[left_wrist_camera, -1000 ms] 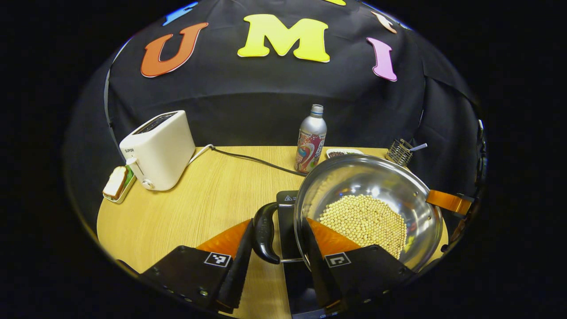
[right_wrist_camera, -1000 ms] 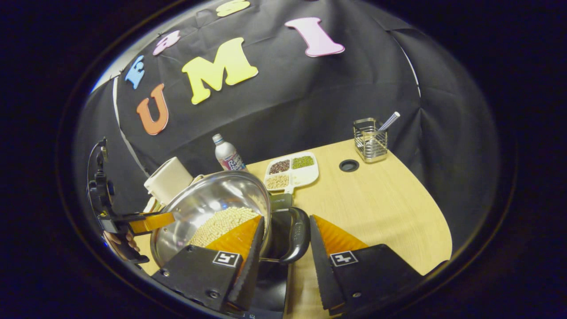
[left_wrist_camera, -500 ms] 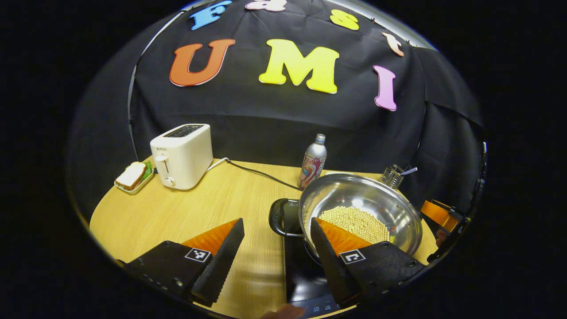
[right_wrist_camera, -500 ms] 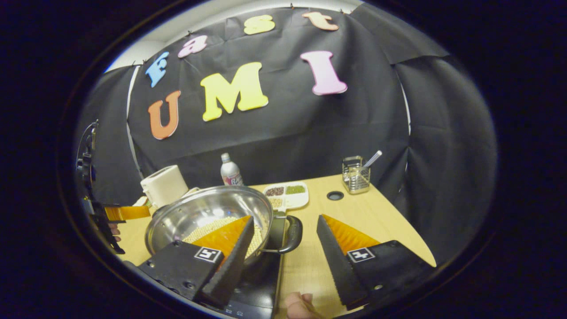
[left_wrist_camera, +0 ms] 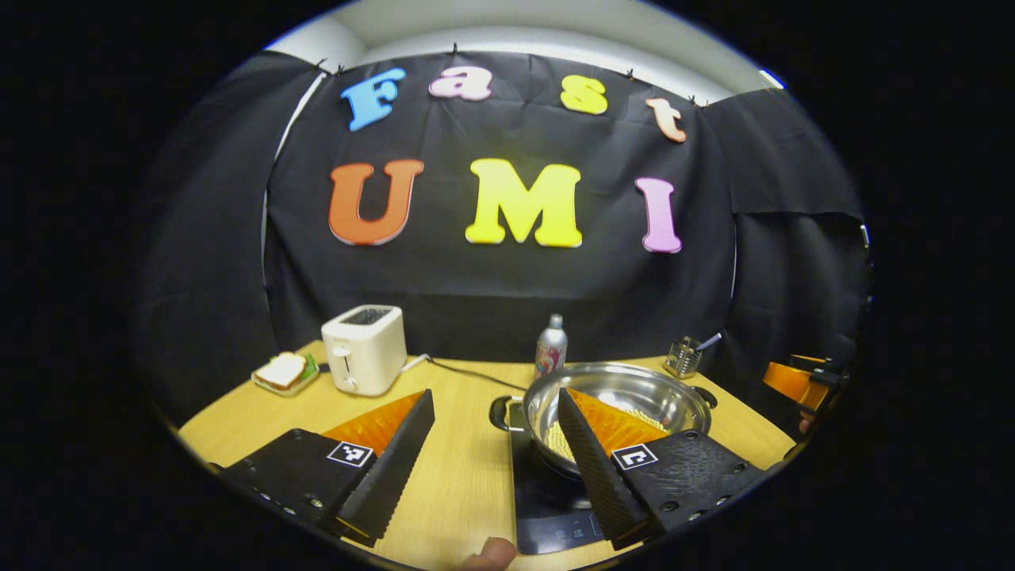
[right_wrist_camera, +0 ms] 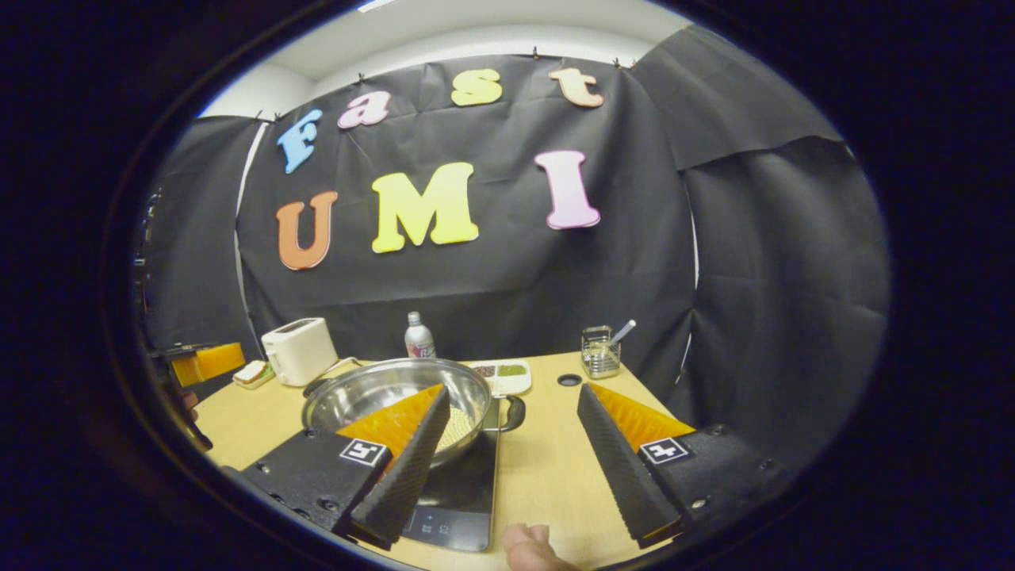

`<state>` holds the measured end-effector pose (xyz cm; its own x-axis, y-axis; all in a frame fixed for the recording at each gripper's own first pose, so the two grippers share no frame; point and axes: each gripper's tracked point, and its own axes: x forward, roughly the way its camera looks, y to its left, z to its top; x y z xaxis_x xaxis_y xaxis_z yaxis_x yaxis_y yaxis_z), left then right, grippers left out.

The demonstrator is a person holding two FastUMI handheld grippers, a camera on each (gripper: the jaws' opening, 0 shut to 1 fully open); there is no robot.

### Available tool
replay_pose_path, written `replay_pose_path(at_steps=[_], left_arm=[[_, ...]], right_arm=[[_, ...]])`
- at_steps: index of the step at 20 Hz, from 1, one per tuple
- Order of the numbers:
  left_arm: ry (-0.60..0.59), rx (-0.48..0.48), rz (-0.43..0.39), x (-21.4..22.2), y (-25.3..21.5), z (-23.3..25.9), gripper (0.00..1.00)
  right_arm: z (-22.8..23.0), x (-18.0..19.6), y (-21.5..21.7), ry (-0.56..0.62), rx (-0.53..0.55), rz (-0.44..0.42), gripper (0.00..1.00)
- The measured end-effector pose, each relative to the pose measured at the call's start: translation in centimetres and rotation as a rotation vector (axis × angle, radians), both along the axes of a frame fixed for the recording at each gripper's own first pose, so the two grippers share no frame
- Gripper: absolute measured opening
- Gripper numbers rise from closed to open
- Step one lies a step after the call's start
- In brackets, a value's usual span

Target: First push the handle of the pot to place it horizontally, then grasp the pot with both hands and set it on the induction cooktop.

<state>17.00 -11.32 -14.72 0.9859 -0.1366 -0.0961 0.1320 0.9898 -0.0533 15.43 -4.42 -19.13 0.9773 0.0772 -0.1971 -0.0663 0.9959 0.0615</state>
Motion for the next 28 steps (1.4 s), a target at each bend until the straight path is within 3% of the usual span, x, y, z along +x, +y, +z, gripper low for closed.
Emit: replay_pose_path(at_steps=[1,3,4,6,7,9,10,11,15,20,24,25,28], left_arm=[[-0.031,0.015,0.007,-1.2,0.3,0.8,0.94],[-0.042,0.015,0.024,-4.3,0.5,2.3,0.93],[-0.056,0.016,0.041,-5.8,1.0,3.4,0.93],[-0.113,0.007,0.068,-8.9,1.8,6.4,0.98],[-0.134,-0.002,0.080,-10.6,2.2,7.9,0.98],[-0.151,-0.011,0.062,-14.2,2.6,9.8,0.98],[-0.143,-0.009,0.063,-15.9,2.9,10.2,0.89],[-0.137,-0.008,0.074,-17.6,3.6,10.8,0.97],[-0.123,-0.031,0.094,-22.6,5.1,12.1,0.97],[-0.176,-0.024,0.084,-24.6,5.2,12.9,0.96],[-0.193,0.006,0.072,-25.1,4.7,12.9,0.96],[-0.195,0.018,0.071,-25.1,4.6,12.7,0.96],[-0.199,0.031,0.062,-25.3,4.0,12.4,0.96]], right_arm=[[1.0,-1.3,0.0,-0.022,0.003,-0.001,0.96],[3.2,-4.0,0.0,-0.068,-0.006,-0.007,1.00],[4.3,-5.3,-0.2,-0.089,-0.018,-0.015,0.96],[6.6,-8.2,-0.8,-0.131,-0.036,-0.042,1.00],[7.7,-9.6,-1.2,-0.148,-0.041,-0.062,0.96],[9.9,-12.5,-1.7,-0.172,-0.027,-0.084,0.96],[11.0,-14.0,-1.9,-0.179,-0.022,-0.090,0.96],[12.2,-15.4,-2.2,-0.194,-0.018,-0.094,0.96],[16.4,-20.2,-2.9,-0.276,-0.020,-0.118,0.95],[17.1,-23.4,-3.3,-0.310,-0.044,-0.131,0.96],[17.0,-23.9,-4.1,-0.321,-0.041,-0.152,0.96],[17.2,-23.9,-3.9,-0.326,-0.041,-0.150,1.00],[17.1,-24.0,-3.3,-0.321,-0.051,-0.129,0.96]])
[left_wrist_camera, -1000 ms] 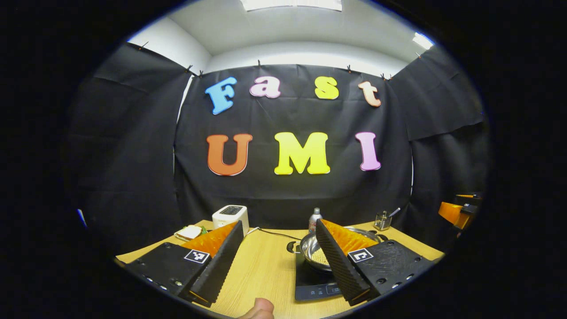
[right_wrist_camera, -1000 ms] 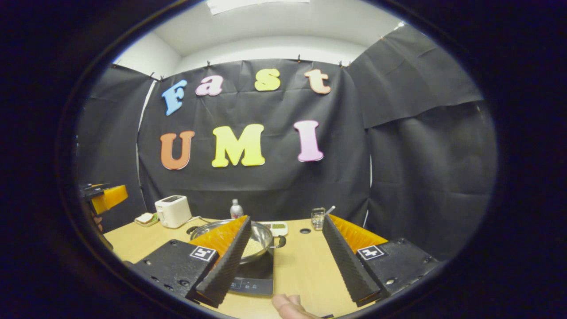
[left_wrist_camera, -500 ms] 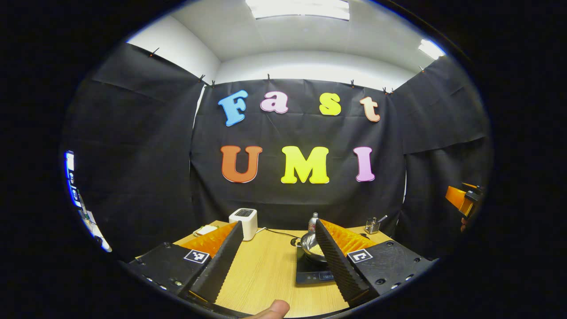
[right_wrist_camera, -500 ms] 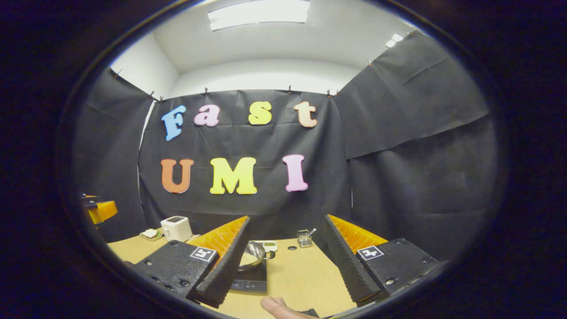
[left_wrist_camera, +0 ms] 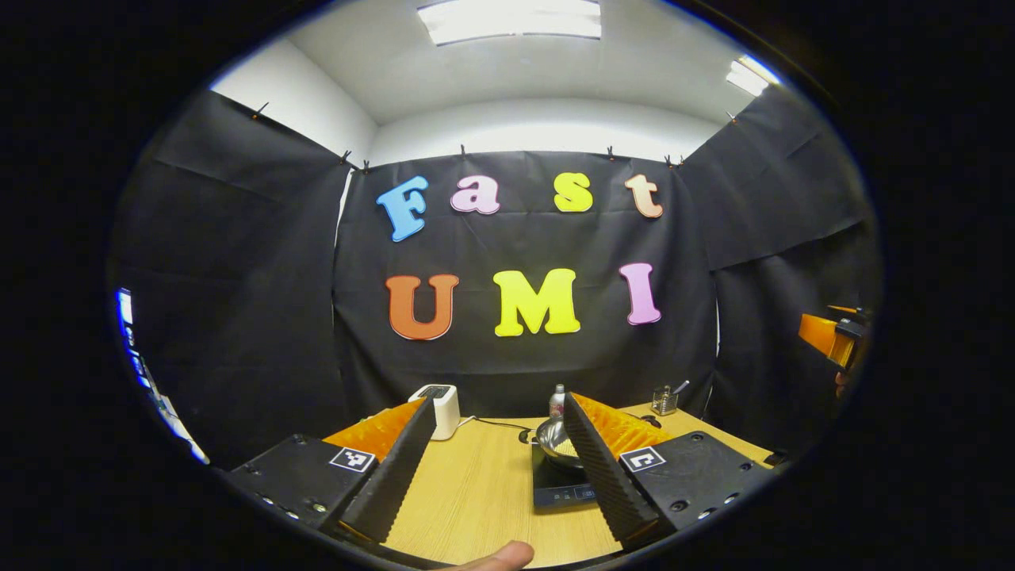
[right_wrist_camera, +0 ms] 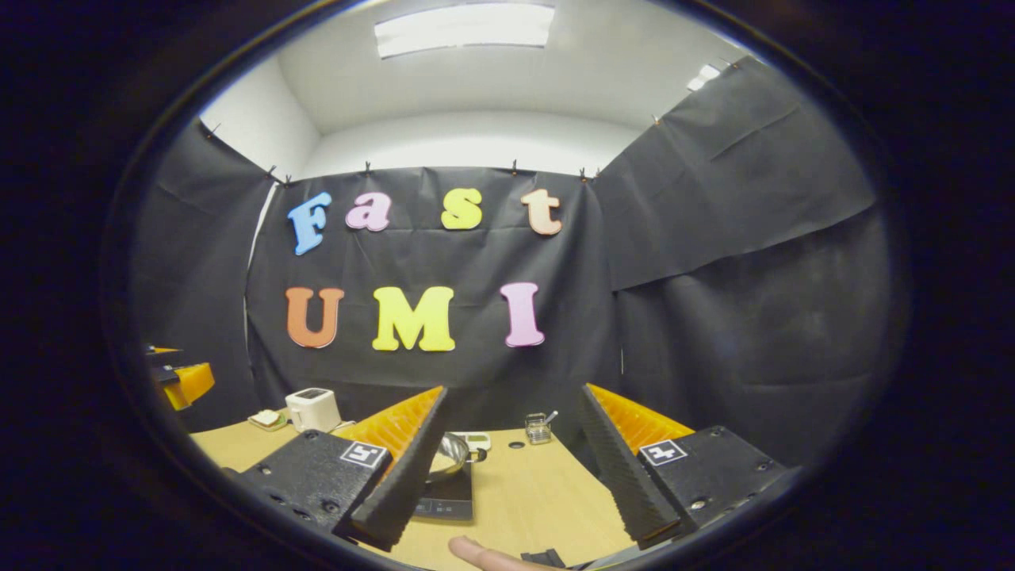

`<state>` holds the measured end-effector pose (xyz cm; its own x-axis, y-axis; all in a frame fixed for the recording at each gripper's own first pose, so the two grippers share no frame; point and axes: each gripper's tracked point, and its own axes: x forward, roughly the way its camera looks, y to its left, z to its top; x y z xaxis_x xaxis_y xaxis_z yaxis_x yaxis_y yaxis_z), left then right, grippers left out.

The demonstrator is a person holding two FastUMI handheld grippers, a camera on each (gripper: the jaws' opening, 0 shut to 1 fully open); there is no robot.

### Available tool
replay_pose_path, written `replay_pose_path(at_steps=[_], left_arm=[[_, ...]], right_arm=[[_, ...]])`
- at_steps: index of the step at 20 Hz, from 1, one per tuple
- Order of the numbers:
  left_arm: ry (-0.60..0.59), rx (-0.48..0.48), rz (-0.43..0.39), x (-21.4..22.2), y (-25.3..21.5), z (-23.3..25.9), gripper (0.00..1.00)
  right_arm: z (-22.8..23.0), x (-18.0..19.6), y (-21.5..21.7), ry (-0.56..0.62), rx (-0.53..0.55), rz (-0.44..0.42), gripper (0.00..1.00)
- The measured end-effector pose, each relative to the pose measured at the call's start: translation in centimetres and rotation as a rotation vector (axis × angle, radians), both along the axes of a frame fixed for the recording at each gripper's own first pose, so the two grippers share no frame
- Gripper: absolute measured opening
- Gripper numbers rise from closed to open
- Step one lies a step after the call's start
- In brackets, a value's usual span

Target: First push the handle of the pot to place it horizontally, then grasp the pot with both hands and set it on the induction cooktop.

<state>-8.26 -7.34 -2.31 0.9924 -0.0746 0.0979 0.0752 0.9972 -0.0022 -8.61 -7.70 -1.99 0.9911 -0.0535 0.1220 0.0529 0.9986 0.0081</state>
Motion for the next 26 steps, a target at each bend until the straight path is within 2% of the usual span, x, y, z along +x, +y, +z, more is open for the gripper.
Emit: replay_pose_path(at_steps=[1,2,15,26], left_arm=[[0.003,0.002,-0.006,0.0,-0.2,-0.1,0.87],[0.006,0.006,-0.008,-0.1,-0.1,-0.2,0.96],[0.014,0.025,-0.014,-0.1,-0.1,-0.9,0.97],[-0.043,0.003,0.011,-0.6,0.2,-0.6,0.96]], right_arm=[[-0.1,0.1,0.2,0.002,-0.002,0.006,0.96],[-0.1,0.0,0.4,0.002,-0.003,0.012,0.96],[-0.5,-0.3,2.1,-0.002,-0.017,0.060,0.96],[-2.2,-0.4,1.9,-0.009,-0.028,0.088,0.96]])
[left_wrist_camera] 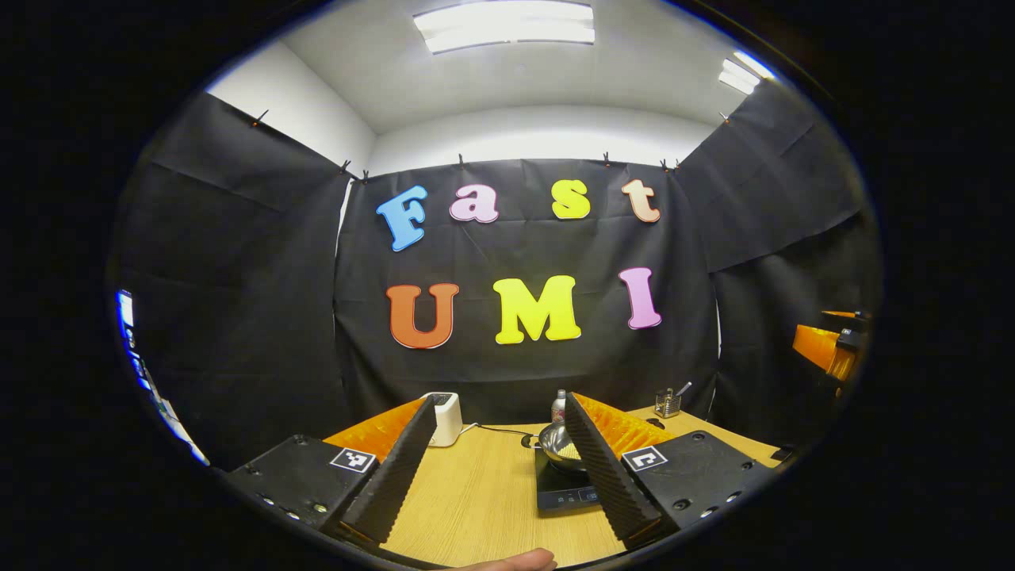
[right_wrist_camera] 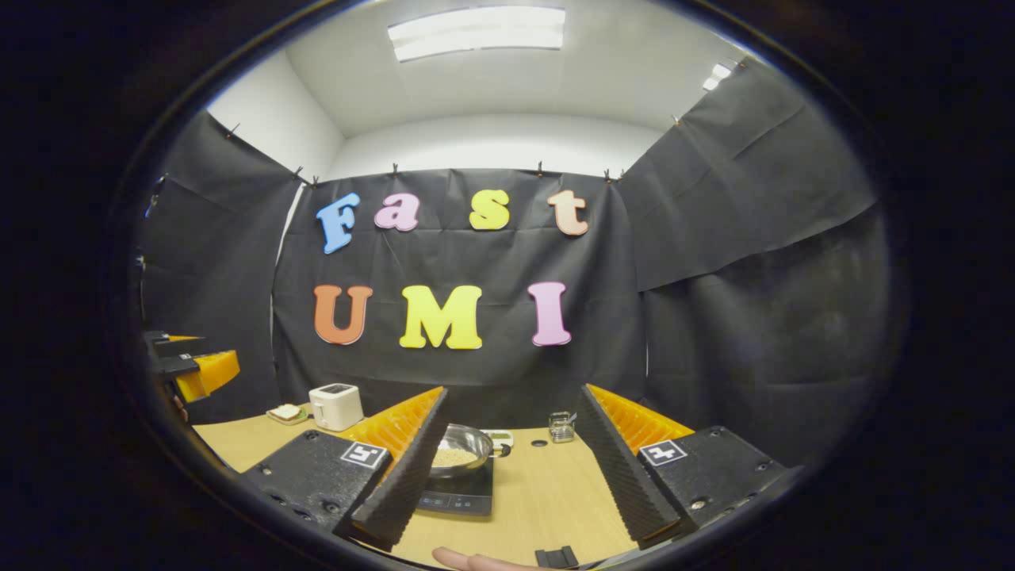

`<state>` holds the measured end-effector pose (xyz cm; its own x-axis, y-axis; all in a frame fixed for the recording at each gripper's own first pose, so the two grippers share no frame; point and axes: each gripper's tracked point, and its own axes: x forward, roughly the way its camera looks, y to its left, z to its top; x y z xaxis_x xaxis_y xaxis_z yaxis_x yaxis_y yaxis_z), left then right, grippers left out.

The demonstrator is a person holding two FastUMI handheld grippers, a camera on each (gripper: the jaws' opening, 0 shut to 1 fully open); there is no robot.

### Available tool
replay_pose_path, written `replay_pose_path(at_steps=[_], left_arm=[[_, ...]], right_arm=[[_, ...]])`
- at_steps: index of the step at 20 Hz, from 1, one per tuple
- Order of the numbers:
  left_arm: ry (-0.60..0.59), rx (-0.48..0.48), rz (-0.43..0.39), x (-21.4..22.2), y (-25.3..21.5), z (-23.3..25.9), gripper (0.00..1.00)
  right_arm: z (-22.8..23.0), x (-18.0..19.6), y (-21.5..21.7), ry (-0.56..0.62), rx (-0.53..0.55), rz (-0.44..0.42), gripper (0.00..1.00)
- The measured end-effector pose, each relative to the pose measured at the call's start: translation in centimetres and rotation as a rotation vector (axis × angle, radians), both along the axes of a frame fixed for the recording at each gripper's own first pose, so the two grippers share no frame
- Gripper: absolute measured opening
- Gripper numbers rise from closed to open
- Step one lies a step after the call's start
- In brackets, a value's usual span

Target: First push the handle of the pot to place it horizontally, then grasp the pot with both hands and set it on the induction cooktop.

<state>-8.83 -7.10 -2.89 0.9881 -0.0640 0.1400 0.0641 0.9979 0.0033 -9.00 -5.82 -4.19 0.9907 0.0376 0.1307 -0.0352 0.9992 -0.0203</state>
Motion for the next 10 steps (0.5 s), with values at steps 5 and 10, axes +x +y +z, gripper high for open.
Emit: replay_pose_path(at_steps=[5,10], left_arm=[[-0.001,-0.009,-0.014,-0.1,-0.5,0.0,0.97],[-0.002,-0.041,-0.022,-0.1,-0.8,-0.3,0.96]], right_arm=[[-1.0,0.4,-0.6,0.019,0.013,-0.005,0.96],[-1.5,0.7,-0.9,0.027,0.020,-0.005,0.96]])
